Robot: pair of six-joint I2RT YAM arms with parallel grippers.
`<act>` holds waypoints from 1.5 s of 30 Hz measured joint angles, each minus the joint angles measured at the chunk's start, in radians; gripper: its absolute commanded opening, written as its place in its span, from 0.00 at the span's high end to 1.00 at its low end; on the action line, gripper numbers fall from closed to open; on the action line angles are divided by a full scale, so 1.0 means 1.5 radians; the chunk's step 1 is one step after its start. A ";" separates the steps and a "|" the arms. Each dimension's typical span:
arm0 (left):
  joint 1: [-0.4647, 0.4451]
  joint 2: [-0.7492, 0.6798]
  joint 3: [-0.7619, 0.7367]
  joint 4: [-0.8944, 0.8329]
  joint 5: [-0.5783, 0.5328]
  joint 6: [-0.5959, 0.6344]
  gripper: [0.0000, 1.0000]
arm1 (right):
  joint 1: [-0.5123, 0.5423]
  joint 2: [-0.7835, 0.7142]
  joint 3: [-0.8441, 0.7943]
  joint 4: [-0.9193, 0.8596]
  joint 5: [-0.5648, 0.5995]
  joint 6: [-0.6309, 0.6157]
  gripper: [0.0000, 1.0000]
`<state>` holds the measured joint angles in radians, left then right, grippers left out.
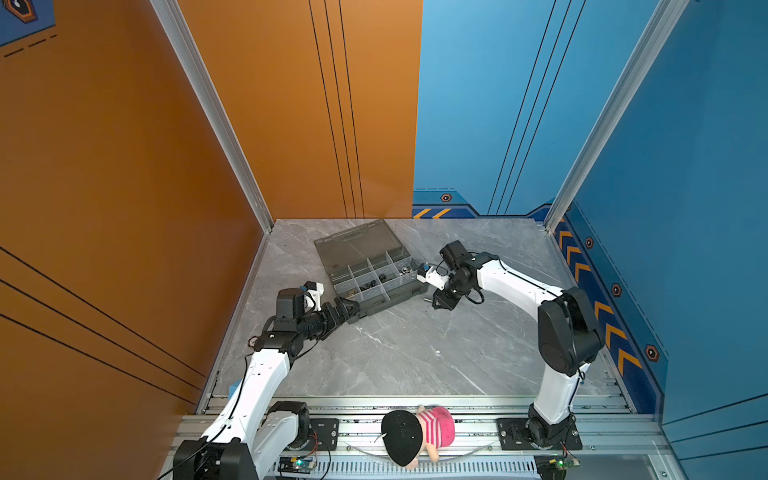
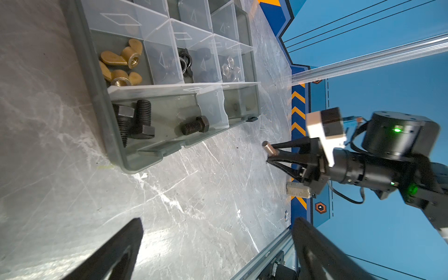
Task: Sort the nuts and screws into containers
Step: 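Lift the silver hex bolt with the right gripper over the box compartment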
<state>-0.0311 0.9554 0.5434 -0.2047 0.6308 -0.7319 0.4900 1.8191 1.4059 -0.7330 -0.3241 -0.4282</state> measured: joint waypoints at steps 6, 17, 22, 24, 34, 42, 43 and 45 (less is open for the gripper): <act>0.000 0.000 0.000 0.000 0.000 0.000 0.02 | 0.005 -0.047 0.014 0.007 -0.028 0.002 0.97; 0.000 -0.018 -0.001 0.000 0.002 0.000 0.02 | 0.028 -0.002 0.103 0.049 -0.007 0.002 0.97; 0.001 -0.022 -0.004 0.000 0.002 0.000 0.02 | 0.042 0.060 0.141 0.069 0.022 0.002 0.97; 0.003 -0.022 -0.004 0.000 0.003 0.000 0.02 | 0.048 0.082 0.151 0.077 0.030 0.002 0.97; 0.009 -0.024 -0.004 0.000 0.005 0.000 0.02 | 0.062 0.158 0.205 0.087 0.050 0.002 0.97; 0.013 -0.031 -0.004 -0.001 0.007 0.000 0.02 | 0.079 0.206 0.224 0.089 0.080 0.002 0.96; 0.013 -0.031 -0.004 -0.001 0.007 0.000 0.02 | 0.080 0.210 0.224 0.088 0.081 0.002 0.96; 0.013 -0.031 -0.004 -0.001 0.007 0.000 0.02 | 0.083 0.215 0.224 0.088 0.086 0.002 0.96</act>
<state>-0.0109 0.9085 0.5369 -0.2054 0.6411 -0.7319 0.6147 2.1410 1.7420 -0.6006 -0.1955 -0.4259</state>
